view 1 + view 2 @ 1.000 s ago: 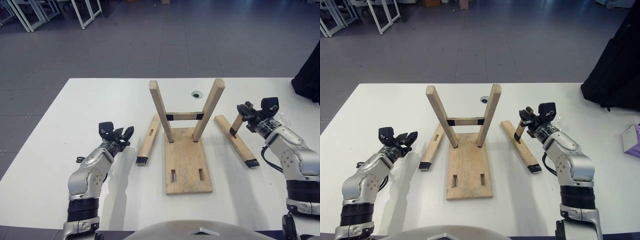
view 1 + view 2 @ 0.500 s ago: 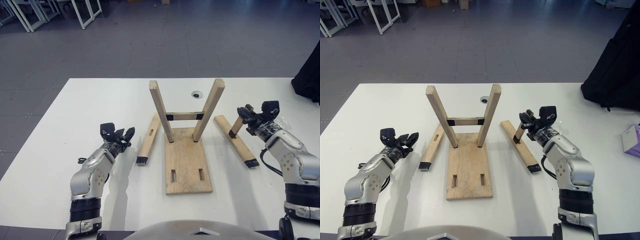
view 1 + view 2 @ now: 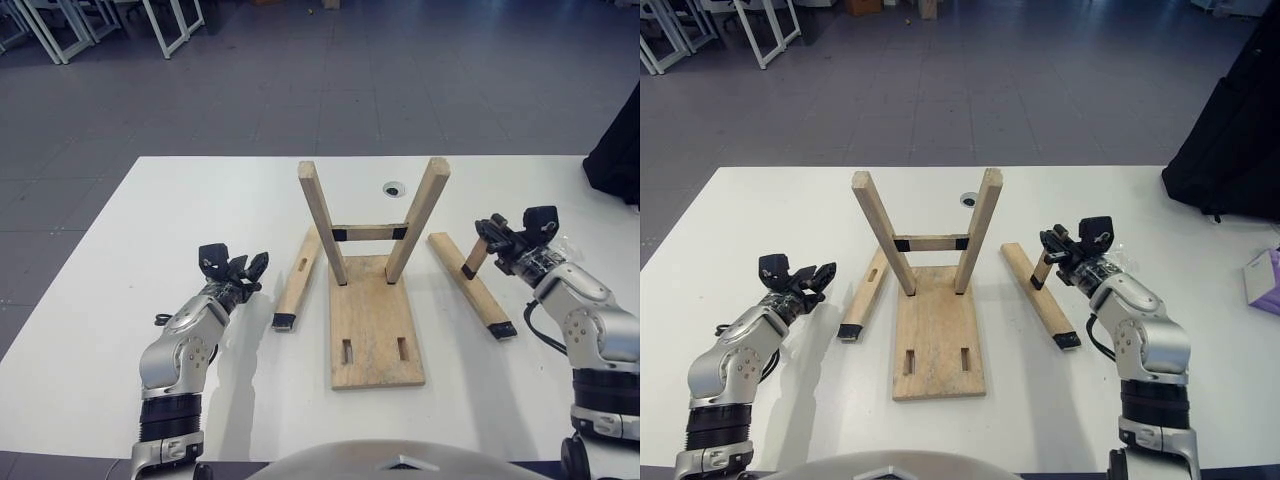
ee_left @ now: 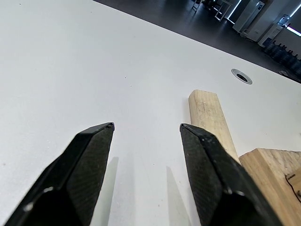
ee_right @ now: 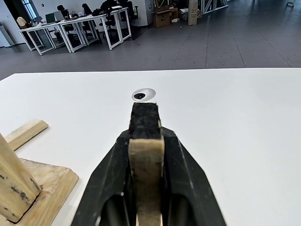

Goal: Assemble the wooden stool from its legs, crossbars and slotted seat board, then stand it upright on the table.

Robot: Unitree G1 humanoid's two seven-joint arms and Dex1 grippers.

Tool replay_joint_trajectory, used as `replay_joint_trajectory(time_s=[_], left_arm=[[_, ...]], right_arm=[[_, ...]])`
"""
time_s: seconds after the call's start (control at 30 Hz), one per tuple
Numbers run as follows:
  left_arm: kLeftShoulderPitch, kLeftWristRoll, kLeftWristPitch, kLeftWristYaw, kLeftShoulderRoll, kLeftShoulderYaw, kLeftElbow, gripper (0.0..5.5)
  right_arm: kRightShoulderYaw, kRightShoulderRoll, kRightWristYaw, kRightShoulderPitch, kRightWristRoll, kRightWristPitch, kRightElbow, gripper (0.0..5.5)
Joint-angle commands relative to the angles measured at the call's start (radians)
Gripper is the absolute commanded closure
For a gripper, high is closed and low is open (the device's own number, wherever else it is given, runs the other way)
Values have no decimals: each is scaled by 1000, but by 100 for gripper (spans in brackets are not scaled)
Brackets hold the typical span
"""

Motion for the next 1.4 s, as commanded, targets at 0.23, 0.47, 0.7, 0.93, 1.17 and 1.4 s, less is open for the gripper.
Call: replay_joint_trajectory(time_s=[0.23,0.47,0.7,0.93,1.17,1.4], left_arm=[[-30,23,14,-11,0,2,17,291],[-6,31,23,-14,-18,-25,2,291],[-1,36,14,-10,-37,-36,6,291],[5,39,11,-4,-48,-32,-6,291],[20,37,21,-6,-46,-22,-21,291],[4,40,30,-10,-41,-16,-19,291]], right_arm=[[52,38,-6,30,-111,-134,173,510],[141,176,-82,193,-222,-319,274,510],[135,185,-116,206,-292,-507,441,510],[55,138,-200,155,-262,-443,197,510],[29,151,-215,215,-210,-303,13,404],[-64,103,-343,-114,-77,42,-293,390]])
